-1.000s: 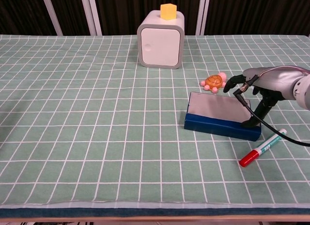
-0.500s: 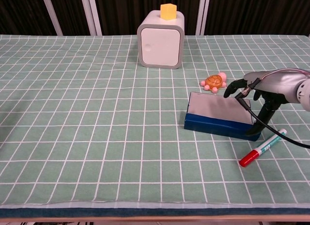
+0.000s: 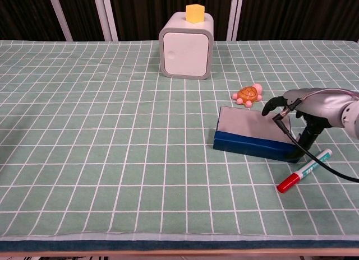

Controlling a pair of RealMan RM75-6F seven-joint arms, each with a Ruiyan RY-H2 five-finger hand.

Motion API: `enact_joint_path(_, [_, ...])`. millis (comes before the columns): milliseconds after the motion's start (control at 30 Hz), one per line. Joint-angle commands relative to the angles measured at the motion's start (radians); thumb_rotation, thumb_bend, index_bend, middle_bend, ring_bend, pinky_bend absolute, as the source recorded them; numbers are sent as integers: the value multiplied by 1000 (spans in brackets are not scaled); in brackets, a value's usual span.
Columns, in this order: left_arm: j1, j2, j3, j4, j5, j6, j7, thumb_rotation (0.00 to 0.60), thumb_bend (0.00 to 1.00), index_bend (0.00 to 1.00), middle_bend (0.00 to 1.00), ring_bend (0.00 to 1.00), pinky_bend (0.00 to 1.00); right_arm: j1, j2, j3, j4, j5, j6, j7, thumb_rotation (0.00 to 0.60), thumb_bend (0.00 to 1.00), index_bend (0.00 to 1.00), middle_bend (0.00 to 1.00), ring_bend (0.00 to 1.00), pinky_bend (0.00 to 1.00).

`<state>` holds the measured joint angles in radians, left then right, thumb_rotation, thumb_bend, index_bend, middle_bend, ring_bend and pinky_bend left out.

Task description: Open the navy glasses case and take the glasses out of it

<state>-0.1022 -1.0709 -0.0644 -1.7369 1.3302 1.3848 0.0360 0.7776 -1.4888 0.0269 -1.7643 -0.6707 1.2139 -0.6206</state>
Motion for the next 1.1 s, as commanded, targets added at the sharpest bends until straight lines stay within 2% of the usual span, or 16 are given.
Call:
enact_joint_path(33, [0, 0, 0, 0, 0, 0, 0, 600, 439, 48, 0, 0, 0, -14, -15, 4, 22, -19, 7, 6, 600, 132, 202, 138, 186, 230])
enact_joint_path(367, [1, 1, -1, -1, -2, 0, -2, 600, 439, 48, 0, 0, 0, -30, -53, 47, 113, -33, -2, 9, 600, 132, 202, 148, 190, 230])
enact_joint_path(1100, [1, 1, 0, -2, 0, 1, -1, 600, 439, 48, 0, 0, 0, 23, -84, 182, 315, 51, -99, -46, 600, 131, 203, 155, 191, 230])
